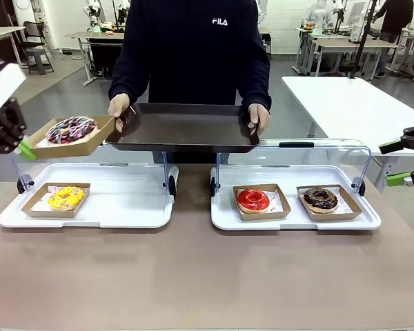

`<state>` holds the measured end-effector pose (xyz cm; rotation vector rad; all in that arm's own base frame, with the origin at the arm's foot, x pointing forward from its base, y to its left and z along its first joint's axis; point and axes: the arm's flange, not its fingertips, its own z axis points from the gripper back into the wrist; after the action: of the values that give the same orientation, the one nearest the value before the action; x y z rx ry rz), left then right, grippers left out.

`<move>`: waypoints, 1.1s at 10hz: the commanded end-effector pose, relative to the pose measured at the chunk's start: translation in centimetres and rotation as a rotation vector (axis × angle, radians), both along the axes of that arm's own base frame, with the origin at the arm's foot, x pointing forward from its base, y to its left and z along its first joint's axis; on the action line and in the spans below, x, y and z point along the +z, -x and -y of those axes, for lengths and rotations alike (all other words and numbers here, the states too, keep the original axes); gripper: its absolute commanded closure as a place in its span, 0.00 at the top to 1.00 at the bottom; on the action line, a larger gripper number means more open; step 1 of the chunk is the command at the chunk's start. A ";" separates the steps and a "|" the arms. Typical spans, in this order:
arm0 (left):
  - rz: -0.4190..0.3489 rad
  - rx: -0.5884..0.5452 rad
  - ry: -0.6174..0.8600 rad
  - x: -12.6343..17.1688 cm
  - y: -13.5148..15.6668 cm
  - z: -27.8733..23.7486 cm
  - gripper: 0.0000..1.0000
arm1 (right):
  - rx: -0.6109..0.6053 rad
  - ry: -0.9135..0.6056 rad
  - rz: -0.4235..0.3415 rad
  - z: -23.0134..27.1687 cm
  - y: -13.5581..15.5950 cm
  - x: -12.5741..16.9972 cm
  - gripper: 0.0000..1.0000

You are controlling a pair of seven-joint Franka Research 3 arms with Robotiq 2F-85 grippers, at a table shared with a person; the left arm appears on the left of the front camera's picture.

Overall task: Provide the desired donut to the person.
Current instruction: Place the picked Paper togo box onto the Handle tray extended by the person.

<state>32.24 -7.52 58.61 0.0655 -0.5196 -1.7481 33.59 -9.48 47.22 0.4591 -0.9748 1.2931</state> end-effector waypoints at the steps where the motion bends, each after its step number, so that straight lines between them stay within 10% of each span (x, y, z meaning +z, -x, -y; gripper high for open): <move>1: -0.046 0.041 -0.050 3.9 -4.3 4.7 0.01 | 0.003 -0.026 0.012 -0.2 -0.3 -0.1 1.00; 5: -0.120 0.265 -0.030 4.7 -12.1 13.6 0.01 | 0.003 -0.026 0.012 -0.2 -0.3 -0.1 1.00; 11: -0.116 0.248 -0.148 -0.5 -18.1 18.0 0.01 | 0.003 -0.026 0.012 -0.2 -0.3 -0.1 1.00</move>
<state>49.28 -25.60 57.66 0.0704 -0.2834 -1.5053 33.61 -9.46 47.28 0.4580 -0.9745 1.2944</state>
